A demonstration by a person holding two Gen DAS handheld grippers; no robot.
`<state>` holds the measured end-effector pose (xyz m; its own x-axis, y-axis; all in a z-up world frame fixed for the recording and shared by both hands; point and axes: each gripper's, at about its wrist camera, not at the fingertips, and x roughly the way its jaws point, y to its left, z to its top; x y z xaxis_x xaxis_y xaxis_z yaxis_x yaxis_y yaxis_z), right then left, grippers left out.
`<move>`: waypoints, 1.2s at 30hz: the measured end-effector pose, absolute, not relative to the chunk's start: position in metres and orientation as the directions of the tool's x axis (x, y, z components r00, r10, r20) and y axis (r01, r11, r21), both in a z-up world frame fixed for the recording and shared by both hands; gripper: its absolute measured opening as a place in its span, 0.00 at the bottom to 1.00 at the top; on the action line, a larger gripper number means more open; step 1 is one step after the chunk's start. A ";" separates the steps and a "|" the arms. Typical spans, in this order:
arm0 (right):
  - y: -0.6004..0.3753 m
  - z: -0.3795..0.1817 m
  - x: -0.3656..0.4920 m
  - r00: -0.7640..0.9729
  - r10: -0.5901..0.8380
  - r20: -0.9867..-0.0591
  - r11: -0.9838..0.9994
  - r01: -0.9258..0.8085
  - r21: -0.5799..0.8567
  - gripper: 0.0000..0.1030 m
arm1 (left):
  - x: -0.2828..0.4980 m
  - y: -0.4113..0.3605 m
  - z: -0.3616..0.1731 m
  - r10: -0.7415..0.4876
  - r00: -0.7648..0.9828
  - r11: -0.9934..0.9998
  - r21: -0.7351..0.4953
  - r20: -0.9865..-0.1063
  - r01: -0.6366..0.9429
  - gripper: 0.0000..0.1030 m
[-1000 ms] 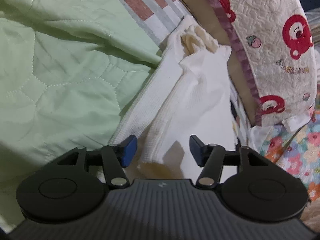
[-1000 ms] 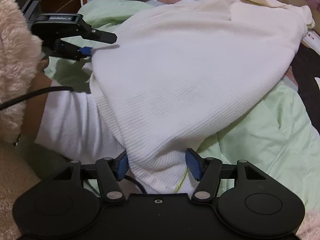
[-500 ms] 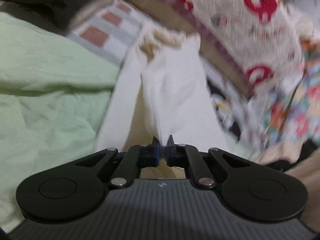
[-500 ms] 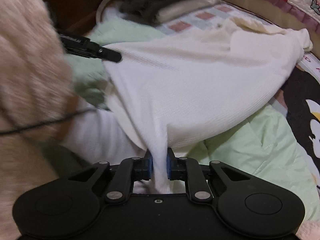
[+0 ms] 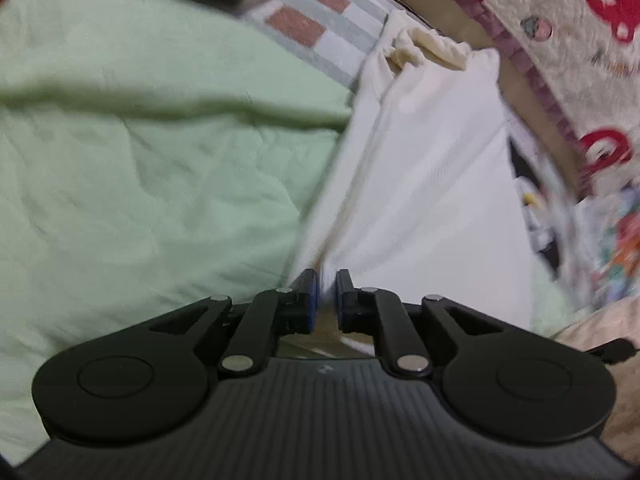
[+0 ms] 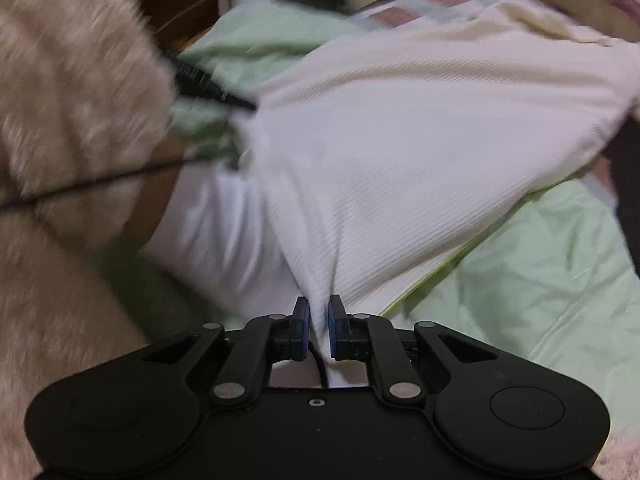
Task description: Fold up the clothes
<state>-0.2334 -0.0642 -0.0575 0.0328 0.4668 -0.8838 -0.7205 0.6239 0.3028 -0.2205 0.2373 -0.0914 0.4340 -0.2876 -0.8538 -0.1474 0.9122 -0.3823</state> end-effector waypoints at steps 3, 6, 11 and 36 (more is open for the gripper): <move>-0.076 -0.058 -0.226 -0.009 0.499 -0.867 0.598 -0.720 0.352 0.18 | -0.219 0.245 -0.072 -0.145 0.408 0.964 -0.221 -0.901 -0.147 0.06; -0.098 -0.049 -0.209 -0.021 0.564 -0.826 0.604 -0.672 0.429 0.28 | -0.210 0.251 -0.055 -0.150 0.438 0.968 -0.221 -0.886 -0.115 0.07; -0.152 -0.019 -0.172 0.095 0.615 -0.783 0.661 -0.604 0.446 0.49 | -0.160 0.235 -0.029 -0.251 0.522 0.963 -0.266 -0.815 0.046 0.31; -0.194 -0.098 0.051 0.573 0.418 -0.705 0.906 -0.201 0.373 0.52 | 0.067 0.121 -0.120 -0.305 0.551 0.952 -0.262 -0.777 0.157 0.03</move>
<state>0.0512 -0.1938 -0.0982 0.5728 0.4178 -0.7052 -0.2011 0.9057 0.3732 0.0667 0.1211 -0.1200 0.5514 -0.3046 -0.7767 0.1572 0.9522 -0.2618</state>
